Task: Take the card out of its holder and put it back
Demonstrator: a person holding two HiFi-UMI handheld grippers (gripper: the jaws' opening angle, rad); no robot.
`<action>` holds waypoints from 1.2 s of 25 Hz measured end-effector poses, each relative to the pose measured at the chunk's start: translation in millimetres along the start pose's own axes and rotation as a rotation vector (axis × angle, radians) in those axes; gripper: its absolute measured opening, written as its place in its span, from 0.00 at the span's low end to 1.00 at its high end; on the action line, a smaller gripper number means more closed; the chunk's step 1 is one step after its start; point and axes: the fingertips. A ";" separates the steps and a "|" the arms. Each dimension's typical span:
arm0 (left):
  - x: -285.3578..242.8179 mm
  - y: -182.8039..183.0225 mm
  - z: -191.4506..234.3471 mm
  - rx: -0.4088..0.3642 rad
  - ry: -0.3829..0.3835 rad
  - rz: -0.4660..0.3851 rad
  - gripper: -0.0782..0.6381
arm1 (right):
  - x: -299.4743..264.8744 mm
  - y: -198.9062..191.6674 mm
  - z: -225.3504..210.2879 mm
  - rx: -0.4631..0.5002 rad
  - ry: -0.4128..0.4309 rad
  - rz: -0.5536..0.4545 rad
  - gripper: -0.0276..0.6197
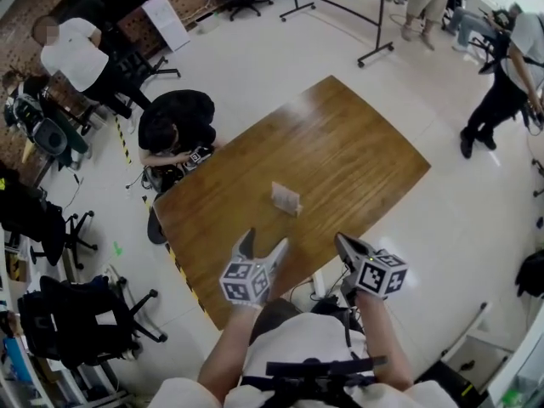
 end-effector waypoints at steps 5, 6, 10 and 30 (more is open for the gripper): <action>38.5 -32.7 -22.5 0.054 0.040 0.034 0.39 | 0.2 -31.6 11.3 -0.035 0.068 0.060 0.05; 41.8 -40.8 -26.0 0.061 0.049 0.050 0.39 | -0.7 -37.9 12.9 -0.039 0.081 0.069 0.05; 57.4 -63.4 -29.8 0.053 0.085 0.085 0.23 | -6.1 -59.7 31.6 -0.009 0.122 0.088 0.05; 194.1 -53.9 -32.8 0.035 -0.066 -0.079 0.11 | 49.6 -143.4 169.5 0.273 0.042 -0.085 0.05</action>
Point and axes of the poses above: the fingertips, and each gripper's own axes: x backward along the fingers, z to its left, y out of its top, and after that the axes turned 5 degrees about -y, right-handed
